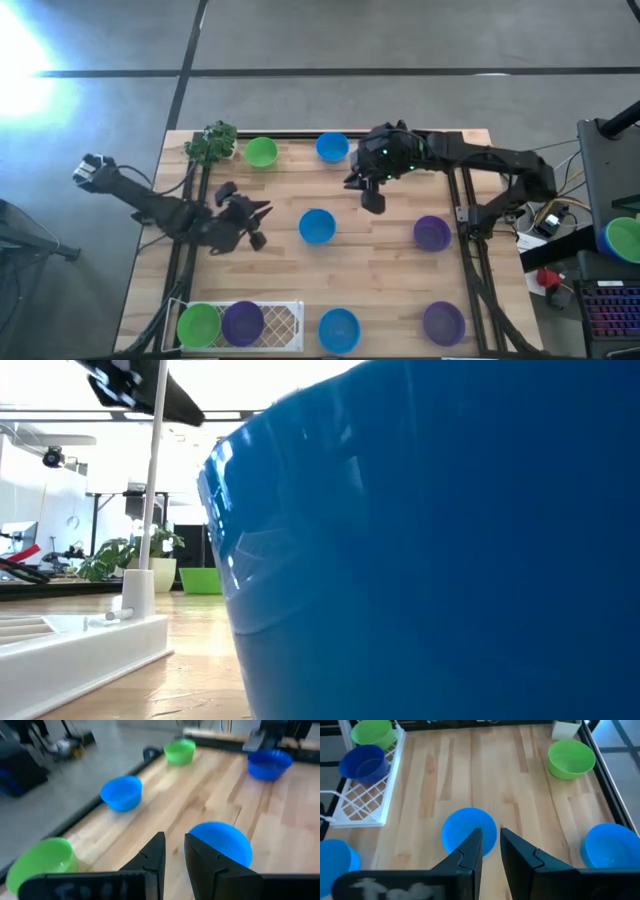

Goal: Pick & Place Mini bowls
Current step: Put the middle light blue bowl on the shelf

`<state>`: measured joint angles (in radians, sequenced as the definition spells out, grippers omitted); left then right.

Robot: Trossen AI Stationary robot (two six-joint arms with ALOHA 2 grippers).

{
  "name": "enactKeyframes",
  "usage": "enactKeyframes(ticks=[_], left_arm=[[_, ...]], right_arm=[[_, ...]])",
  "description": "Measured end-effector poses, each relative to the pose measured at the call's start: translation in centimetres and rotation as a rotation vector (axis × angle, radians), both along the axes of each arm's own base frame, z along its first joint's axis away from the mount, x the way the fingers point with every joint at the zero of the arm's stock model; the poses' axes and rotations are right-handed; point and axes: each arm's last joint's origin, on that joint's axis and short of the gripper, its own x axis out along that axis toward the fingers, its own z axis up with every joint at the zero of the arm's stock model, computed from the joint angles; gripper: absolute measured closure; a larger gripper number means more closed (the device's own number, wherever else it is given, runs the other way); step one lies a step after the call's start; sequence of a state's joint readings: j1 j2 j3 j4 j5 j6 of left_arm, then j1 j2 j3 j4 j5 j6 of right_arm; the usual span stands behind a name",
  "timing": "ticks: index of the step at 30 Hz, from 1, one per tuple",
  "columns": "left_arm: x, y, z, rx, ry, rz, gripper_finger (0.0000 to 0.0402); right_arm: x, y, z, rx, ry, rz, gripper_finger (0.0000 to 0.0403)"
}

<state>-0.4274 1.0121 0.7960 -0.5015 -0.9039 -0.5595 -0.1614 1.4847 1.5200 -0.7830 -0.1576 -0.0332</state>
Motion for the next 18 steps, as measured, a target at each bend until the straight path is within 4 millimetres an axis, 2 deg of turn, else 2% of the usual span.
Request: enactKeyframes(ticks=[6, 18], left_arm=[[2.2, 1.3, -1.4, 0.006, 0.120, -0.034, 0.0335], [6.5, 1.5, -5.5, 0.023, 0.214, -0.003, 0.0335]], right_arm=[[-0.4, 0.5, -0.2, -0.025, 0.038, 0.046, 0.0337], [-0.5, 0.6, -0.6, -0.051, 0.078, 0.078, 0.0328]])
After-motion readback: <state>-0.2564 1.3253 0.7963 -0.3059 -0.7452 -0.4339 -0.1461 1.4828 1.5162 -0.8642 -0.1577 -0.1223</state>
